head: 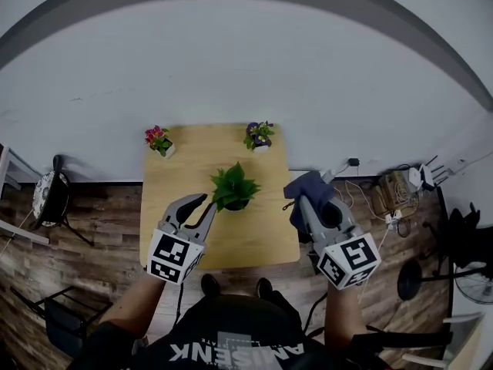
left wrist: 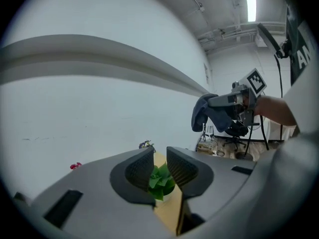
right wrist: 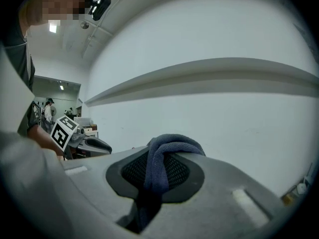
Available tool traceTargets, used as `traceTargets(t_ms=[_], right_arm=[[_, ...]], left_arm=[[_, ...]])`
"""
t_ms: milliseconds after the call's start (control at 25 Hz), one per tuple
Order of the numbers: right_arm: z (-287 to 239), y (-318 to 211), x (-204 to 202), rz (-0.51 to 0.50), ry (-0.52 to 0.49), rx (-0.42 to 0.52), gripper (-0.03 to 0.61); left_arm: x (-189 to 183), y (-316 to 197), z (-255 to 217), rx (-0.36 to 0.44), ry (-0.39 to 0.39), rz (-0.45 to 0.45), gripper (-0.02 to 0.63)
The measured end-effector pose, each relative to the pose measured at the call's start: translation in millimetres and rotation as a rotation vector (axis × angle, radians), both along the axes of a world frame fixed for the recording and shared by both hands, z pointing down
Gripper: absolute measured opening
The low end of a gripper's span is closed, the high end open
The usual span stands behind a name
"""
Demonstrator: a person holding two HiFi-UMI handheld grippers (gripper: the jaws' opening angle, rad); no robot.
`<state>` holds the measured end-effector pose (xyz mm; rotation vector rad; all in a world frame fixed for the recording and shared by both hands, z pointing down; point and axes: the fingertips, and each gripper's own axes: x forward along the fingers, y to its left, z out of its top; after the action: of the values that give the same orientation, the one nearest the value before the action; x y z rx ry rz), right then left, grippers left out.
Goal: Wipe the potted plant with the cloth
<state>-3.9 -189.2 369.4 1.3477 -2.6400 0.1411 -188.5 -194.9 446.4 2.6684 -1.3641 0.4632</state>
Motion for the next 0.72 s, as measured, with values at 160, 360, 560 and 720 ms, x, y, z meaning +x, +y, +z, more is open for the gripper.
traceTargets(t_ms=[160,360,560,720], right_arm=[[8,3,4,-0.004,-0.004,-0.02,0.051],[11,6,16,-0.034,0.003,-0.019,0.051],[21,3,31,-0.052,-0.006,-0.046,0.051],[34,4,45,-0.042,-0.012,-0.079,0.051]], left_arm=[[16,3,29,-0.023,-0.152,0.091,0.148],[39,13,68,-0.062,-0.331,0.133,0.164],[58,11,107,-0.114,-0.443,0.171,0.164],[62,5,143,-0.147,-0.556,0.189,0.164]])
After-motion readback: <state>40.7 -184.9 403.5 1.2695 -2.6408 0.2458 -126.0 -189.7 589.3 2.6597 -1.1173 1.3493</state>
